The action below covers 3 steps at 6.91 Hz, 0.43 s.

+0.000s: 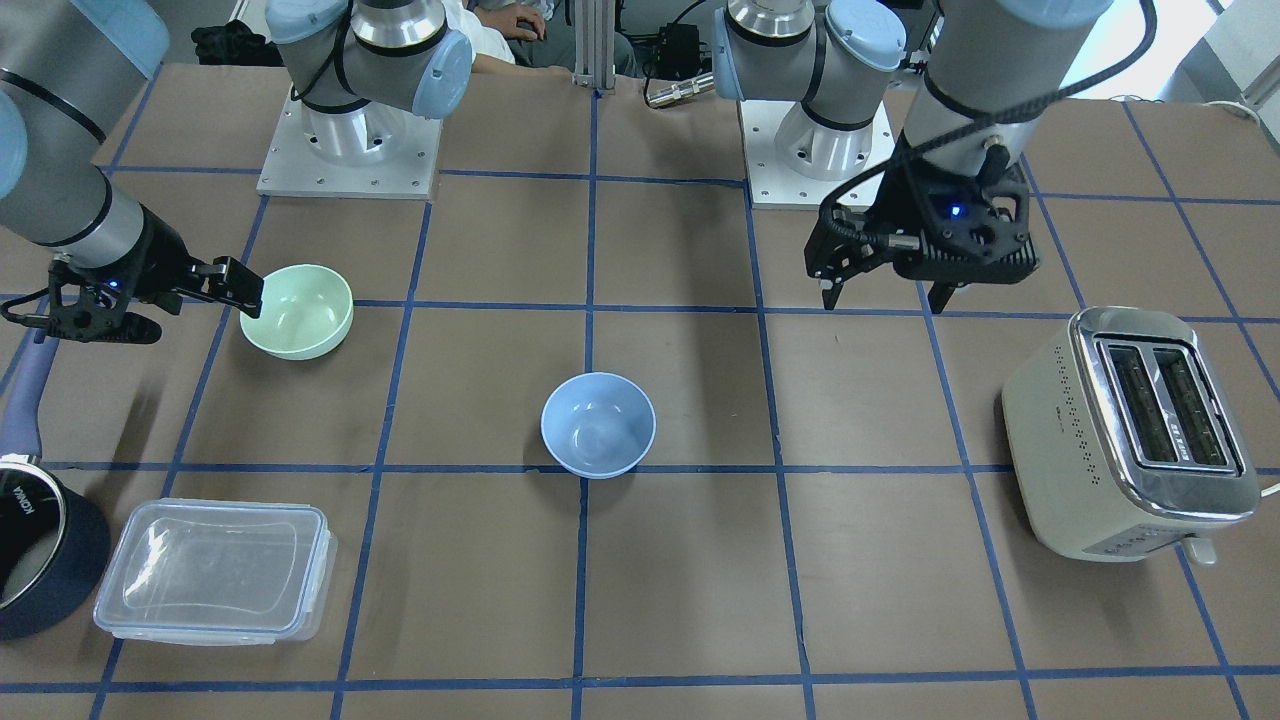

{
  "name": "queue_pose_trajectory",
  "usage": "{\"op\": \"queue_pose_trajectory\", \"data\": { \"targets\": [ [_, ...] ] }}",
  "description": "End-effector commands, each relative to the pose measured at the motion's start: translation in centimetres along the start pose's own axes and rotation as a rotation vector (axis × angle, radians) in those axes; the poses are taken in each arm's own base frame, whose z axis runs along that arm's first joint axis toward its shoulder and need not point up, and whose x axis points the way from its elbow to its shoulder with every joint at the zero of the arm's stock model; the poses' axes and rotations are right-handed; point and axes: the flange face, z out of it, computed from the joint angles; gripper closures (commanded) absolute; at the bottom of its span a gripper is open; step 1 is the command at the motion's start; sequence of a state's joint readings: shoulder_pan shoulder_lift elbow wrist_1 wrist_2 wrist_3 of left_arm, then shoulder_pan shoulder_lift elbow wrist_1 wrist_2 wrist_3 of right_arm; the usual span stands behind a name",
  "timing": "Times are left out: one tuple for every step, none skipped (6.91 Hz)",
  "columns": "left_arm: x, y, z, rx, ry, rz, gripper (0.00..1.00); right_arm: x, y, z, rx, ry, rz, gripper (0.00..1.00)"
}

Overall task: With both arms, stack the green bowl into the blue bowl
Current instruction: 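Lift the left gripper away while the right gripper reaches toward the green bowl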

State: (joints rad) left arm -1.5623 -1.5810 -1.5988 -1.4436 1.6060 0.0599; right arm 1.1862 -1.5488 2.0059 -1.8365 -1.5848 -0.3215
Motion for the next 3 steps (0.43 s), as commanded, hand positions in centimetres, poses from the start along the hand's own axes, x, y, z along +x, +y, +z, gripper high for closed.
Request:
{"op": "queue_pose_trajectory", "data": {
  "targets": [
    [-0.2,1.2,-2.4,0.055,0.003,-0.028,0.0,1.5,2.1,6.1,0.025,0.005,0.016,0.06],
    [-0.8,1.0,-2.6,0.06,0.014,-0.031,0.0,1.4,3.2,8.2,-0.006,0.007,0.017,0.11],
    [-0.7,0.9,-3.0,0.06,0.006,-0.027,0.0,1.5,4.3,9.9,-0.031,0.015,0.024,0.32]
  ]
}}
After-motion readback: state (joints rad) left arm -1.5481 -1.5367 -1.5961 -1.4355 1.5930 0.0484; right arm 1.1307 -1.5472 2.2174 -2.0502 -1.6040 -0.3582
